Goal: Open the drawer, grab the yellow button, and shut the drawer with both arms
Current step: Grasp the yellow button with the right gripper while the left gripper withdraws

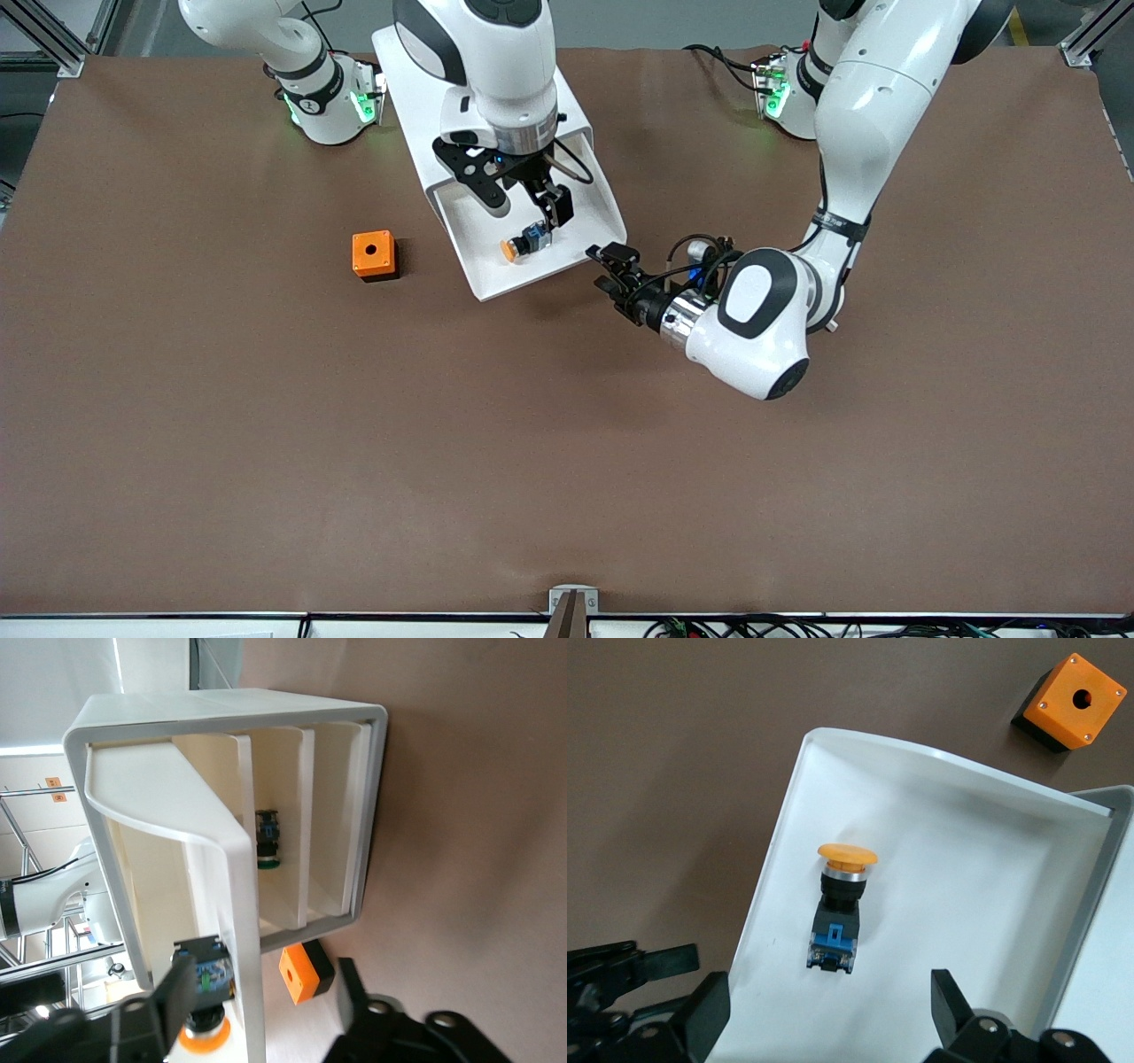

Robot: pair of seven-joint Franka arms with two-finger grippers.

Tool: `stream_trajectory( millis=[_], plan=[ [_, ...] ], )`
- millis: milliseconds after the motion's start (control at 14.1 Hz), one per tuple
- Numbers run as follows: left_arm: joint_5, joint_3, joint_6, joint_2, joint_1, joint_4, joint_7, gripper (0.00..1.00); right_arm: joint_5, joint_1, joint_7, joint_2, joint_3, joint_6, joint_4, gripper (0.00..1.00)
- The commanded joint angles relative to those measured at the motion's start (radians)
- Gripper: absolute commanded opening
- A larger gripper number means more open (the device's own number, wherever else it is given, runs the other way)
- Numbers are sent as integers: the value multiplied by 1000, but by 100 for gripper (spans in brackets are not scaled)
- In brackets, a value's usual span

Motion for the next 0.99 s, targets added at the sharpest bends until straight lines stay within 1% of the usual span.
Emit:
stream_trajectory(
  millis=[0,142,283,566,708,850,920],
  plan=[
    [34,5,-7,3,35,37,71,100,-19,-11,76,27,-3,-12,-2,100],
    [65,8,-7,3,70,54,135,100,-19,-17,138,44,-4,-17,-1,100],
    [77,21,-7,2,113,54,224,100,-19,-14,150,73,-4,-14,3,100],
    [117,104,-6,8,124,80,399,100,-7,-8,149,99,-4,-7,7,100],
    [131,153,-6,11,124,79,479,100,-5,-5,147,108,-3,-3,9,100],
    [229,159,-4,8,124,82,543,100,-4,-2,146,114,-3,6,9,98],
    [273,161,-1,8,124,85,604,100,7,-3,144,116,-1,8,9,94]
  ],
)
